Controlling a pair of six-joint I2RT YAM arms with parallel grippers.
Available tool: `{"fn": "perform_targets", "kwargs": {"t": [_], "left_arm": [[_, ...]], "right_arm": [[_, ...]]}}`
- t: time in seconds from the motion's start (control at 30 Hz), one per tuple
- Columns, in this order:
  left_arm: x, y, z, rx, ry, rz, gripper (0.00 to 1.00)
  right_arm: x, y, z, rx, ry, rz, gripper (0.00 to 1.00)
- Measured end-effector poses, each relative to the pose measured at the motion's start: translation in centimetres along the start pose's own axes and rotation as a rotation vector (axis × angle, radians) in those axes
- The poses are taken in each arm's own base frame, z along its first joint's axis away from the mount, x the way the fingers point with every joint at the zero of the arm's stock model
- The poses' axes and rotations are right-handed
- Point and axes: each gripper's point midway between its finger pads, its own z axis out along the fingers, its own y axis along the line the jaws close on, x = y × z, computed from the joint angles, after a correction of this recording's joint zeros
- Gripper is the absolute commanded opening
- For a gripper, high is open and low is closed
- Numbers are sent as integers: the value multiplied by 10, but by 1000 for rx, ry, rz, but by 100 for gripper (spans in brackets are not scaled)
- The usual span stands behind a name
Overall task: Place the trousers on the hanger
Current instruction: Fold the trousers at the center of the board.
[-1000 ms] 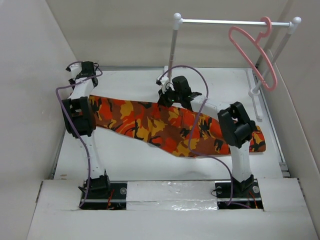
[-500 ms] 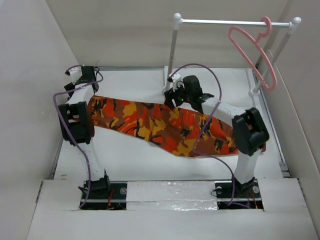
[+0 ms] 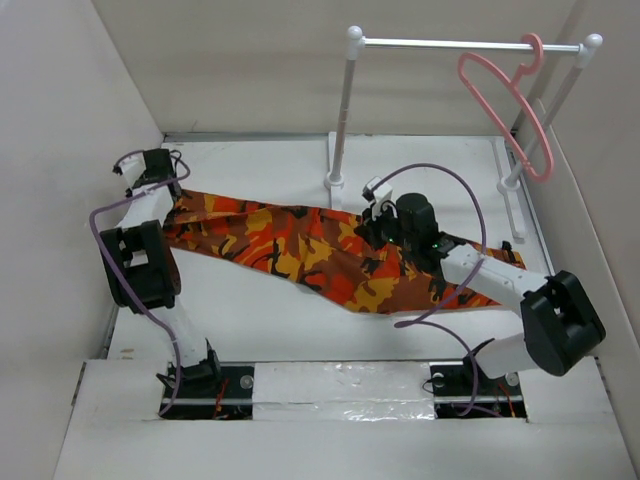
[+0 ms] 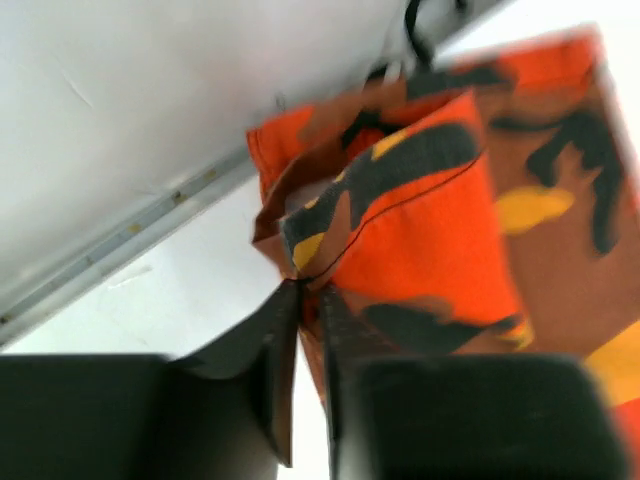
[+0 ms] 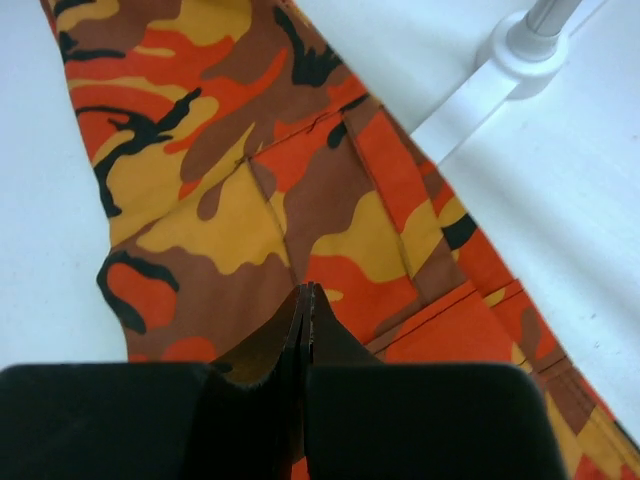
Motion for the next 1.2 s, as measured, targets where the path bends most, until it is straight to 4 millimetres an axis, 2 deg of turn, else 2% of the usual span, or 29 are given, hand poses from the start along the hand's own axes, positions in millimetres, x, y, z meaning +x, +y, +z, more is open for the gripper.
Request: {"fn": "perform_targets", "kwargs": {"t": [0.1,0.23,0.3,0.33,0.37,0.4,0.43,0.53,0.67,0.7,0.73,0.77,0.8,0.83,0.87,0.93,0.97,1.07,1.13,1.2], "left_arm": [[-34,-10,-9,34,-47,-40,2],[-94,-31,-28,89,-148,-119,4],[-112,-42,-28,99,-180,-130,35],[-117,-45,-25,92,-191,-126,54],[-118,-47,-20,81,-193,-113,81],[-116,-50,-13,69,-189,-98,86],[-113,-52,-6,54,-183,-85,87],[-95,-57,18,14,-141,-24,87],[-74,-53,31,-25,-93,43,85],[-73,-52,31,-29,-90,47,84],[-74,-51,30,-35,-92,49,82],[-74,-54,27,-26,-101,45,76],[-73,-52,23,-21,-103,40,71],[-68,-50,17,-11,-103,38,64],[-63,-50,9,5,-103,37,46],[-50,-55,-16,81,-103,37,23],[-42,-63,-34,134,-105,43,2],[-23,-112,-109,362,-138,72,0],[-3,-151,-174,556,-161,94,0],[32,-178,-244,772,-160,112,0]], "right_arm": [[5,11,-5,-16,6,-8,0],[-10,29,-12,-48,-35,-35,0],[-18,32,-16,-49,-57,-46,1],[-22,33,-19,-46,-69,-49,9],[-25,33,-21,-43,-78,-51,17],[-28,32,-23,-40,-87,-54,25],[-30,32,-25,-34,-94,-58,37],[-33,31,-27,-27,-102,-65,47],[-32,30,-27,-20,-96,-66,50],[-31,30,-27,-18,-91,-66,42],[-30,30,-27,-16,-85,-66,30],[-29,28,-28,-4,-80,-66,12],[-28,25,-30,15,-77,-70,0],[-29,22,-32,34,-78,-59,0],[-30,16,-36,64,-84,-47,0],[-27,1,-47,113,-96,-10,0],[-23,-12,-54,150,-100,21,0],[-3,-58,-82,304,-107,132,0],[16,-89,-107,417,-115,218,0],[38,-120,-142,556,-138,320,0]]}}
